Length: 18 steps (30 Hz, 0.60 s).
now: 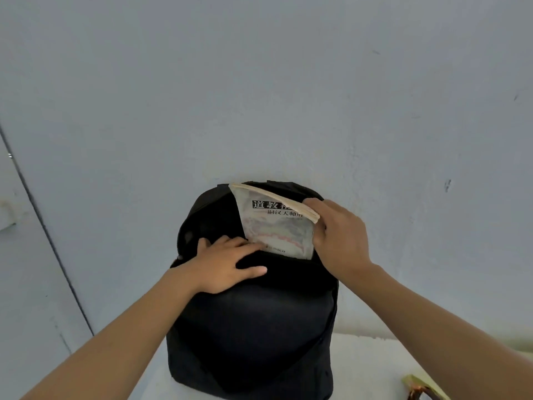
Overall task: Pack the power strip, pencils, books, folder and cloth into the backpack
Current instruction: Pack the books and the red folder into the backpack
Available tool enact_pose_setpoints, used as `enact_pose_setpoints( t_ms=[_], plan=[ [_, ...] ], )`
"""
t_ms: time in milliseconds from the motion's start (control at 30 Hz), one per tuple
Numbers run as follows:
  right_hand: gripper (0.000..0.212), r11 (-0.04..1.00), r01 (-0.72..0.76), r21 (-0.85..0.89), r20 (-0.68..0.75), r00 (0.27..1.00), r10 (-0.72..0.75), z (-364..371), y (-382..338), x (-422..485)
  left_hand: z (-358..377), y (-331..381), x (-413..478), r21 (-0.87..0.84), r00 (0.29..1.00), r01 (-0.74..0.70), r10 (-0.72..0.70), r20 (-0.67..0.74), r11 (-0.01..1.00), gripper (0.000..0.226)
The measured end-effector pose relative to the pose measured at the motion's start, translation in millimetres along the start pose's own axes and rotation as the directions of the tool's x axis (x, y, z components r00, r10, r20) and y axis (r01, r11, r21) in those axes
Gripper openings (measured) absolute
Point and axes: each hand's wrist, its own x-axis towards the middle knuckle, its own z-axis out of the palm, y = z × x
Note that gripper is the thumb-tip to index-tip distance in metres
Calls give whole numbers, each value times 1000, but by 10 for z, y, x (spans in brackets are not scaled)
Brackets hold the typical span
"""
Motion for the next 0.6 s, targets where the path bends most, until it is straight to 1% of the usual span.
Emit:
enact_pose_setpoints(
  t_ms=[100,133,167,233,267,300,333,367,400,433,467,500,533,600],
  plan=[
    [32,996,-13,-89,-13,1000,12,-20,74,61,-4,-39,74,94,999,36,-38,19,995,66],
    [30,993,-10,-118,35,999,15,-20,88,72,-6,-48,92,116,999,51,-53,13,992,65],
    [29,989,1,-146,113,993,15,-8,90,76,-2,-56,106,130,998,69,-70,-1,989,64],
    [25,979,42,-199,305,952,22,34,24,85,5,-68,130,115,994,110,-107,-31,987,63],
    [23,978,52,-200,368,929,26,64,-34,89,10,-64,123,83,992,119,-114,-58,989,60],
    [20,982,37,-186,387,921,39,93,-93,95,31,-73,129,31,987,123,-119,-109,992,57],
    [17,989,0,-150,369,928,56,125,-139,106,46,-74,123,-60,973,125,-134,-186,990,53],
    [14,994,-77,-74,333,938,97,152,-171,113,47,-81,114,-205,944,115,-171,-283,972,48],
    [13,983,-179,29,314,936,161,175,-184,115,34,-94,109,-378,900,75,-225,-372,923,40],
    [14,953,-274,126,320,921,222,199,-187,104,12,-103,106,-541,853,7,-288,-436,841,33],
    [14,927,-329,181,354,901,251,221,-177,71,-17,-110,105,-652,828,-52,-332,-451,756,28],
    [15,929,-327,173,406,883,235,235,-161,28,-61,-114,92,-706,826,-98,-338,-450,701,27],
    [15,947,-296,127,460,863,208,253,-128,-29,-100,-127,73,-721,838,-127,-315,-446,682,29],
    [19,968,-249,24,515,833,202,256,-49,-120,-131,-151,18,-693,877,-158,-222,-425,704,37]
  ],
)
